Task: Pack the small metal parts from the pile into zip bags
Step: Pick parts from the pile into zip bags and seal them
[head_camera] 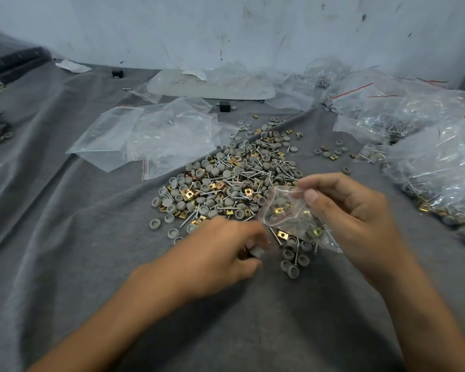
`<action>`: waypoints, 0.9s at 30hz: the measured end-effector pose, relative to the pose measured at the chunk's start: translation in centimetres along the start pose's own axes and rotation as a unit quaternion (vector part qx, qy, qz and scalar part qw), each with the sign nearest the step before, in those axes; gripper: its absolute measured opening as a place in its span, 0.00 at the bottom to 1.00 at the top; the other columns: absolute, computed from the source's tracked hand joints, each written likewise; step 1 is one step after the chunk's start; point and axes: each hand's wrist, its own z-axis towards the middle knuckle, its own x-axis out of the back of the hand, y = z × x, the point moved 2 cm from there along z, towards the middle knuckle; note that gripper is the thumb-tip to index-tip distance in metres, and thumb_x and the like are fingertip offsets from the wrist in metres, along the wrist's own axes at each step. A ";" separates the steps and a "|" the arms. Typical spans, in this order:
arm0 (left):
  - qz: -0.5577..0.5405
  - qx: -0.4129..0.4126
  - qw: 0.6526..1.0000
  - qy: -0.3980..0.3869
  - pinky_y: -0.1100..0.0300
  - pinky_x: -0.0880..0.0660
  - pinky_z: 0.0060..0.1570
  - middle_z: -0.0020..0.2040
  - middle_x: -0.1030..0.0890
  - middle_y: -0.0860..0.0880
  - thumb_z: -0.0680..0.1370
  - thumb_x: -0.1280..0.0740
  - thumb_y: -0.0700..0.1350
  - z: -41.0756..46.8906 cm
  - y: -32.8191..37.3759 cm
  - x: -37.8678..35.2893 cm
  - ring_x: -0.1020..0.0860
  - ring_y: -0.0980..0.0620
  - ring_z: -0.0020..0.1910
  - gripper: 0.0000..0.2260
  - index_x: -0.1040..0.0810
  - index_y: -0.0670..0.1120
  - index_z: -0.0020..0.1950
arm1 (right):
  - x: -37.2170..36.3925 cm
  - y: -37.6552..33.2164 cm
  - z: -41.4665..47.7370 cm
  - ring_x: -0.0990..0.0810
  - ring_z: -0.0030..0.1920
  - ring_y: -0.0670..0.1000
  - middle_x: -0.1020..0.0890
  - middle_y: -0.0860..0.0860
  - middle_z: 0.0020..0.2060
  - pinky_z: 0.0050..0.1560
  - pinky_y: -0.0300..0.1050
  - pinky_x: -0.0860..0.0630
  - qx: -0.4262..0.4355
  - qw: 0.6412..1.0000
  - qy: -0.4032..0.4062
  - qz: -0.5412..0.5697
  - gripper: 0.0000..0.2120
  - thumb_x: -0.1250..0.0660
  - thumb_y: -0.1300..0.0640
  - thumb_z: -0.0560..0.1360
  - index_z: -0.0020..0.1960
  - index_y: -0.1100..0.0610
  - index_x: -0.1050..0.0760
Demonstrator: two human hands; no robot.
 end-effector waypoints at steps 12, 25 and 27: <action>-0.250 0.014 0.962 0.111 0.58 0.25 0.37 0.41 0.16 0.57 0.75 0.24 0.43 0.2 -2.2 2.9 0.23 0.58 0.35 0.11 0.15 0.57 0.54 | -0.8 -0.1 -0.4 0.15 0.50 0.55 0.13 0.49 0.47 0.50 0.52 0.20 -0.004 0.999 -0.024 -0.039 0.07 0.32 0.52 0.77 0.54 0.48 0.18; -0.198 0.002 0.968 0.151 0.47 0.20 0.44 0.45 0.16 0.58 0.74 0.24 0.45 0.1 -1.3 2.6 0.19 0.52 0.42 0.13 0.18 0.58 0.56 | -1.5 0.5 -0.6 0.15 0.49 0.51 0.13 0.46 0.47 0.49 0.55 0.19 0.010 0.995 -0.042 -0.094 0.11 0.31 0.60 0.81 0.54 0.45 0.18; -0.203 -0.003 0.966 0.162 0.48 0.20 0.44 0.45 0.16 0.58 0.74 0.24 0.45 0.1 -1.0 2.5 0.19 0.52 0.41 0.13 0.18 0.58 0.56 | -1.6 0.4 -0.7 0.15 0.48 0.51 0.14 0.45 0.47 0.49 0.55 0.20 0.009 0.995 -0.044 -0.094 0.10 0.31 0.60 0.80 0.53 0.45 0.18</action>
